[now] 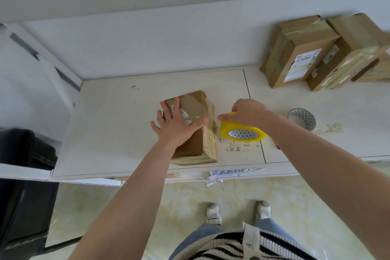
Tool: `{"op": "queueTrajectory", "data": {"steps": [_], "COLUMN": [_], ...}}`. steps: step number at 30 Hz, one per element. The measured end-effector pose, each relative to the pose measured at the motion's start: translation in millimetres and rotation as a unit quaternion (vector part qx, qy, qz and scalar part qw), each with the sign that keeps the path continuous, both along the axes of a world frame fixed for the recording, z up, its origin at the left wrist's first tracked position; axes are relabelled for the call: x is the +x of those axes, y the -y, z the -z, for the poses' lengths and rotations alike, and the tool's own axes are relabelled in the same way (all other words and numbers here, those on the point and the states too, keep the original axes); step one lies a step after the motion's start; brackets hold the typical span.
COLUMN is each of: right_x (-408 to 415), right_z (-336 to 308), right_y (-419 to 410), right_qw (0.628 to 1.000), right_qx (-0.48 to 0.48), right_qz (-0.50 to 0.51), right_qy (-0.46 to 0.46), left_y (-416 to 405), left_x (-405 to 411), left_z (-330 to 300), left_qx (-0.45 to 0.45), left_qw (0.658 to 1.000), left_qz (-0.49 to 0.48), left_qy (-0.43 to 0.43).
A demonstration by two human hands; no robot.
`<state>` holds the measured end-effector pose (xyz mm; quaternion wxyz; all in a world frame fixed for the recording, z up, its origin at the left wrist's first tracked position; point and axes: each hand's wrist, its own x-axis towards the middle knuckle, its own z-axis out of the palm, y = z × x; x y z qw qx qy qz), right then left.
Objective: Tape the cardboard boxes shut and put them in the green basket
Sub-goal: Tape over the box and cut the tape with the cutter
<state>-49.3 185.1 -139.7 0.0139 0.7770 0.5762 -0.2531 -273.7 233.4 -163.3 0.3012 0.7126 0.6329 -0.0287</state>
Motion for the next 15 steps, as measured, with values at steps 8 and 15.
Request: {"op": "queueTrajectory", "data": {"steps": [8, 15], "right_x": [-11, -23], "right_z": [-18, -59], "right_y": [-5, -18], "right_qw": [1.0, 0.997], "right_qx": [0.007, 0.014], "right_qz": [-0.005, -0.033], "right_qy": [0.011, 0.068], "left_y": [-8, 3], "left_x": [-3, -6], "left_z": [-13, -14], "left_qx": [-0.088, -0.162], "left_qw": [0.991, 0.899], "left_qz": [-0.043, -0.173], "left_qy": [0.093, 0.368]}}
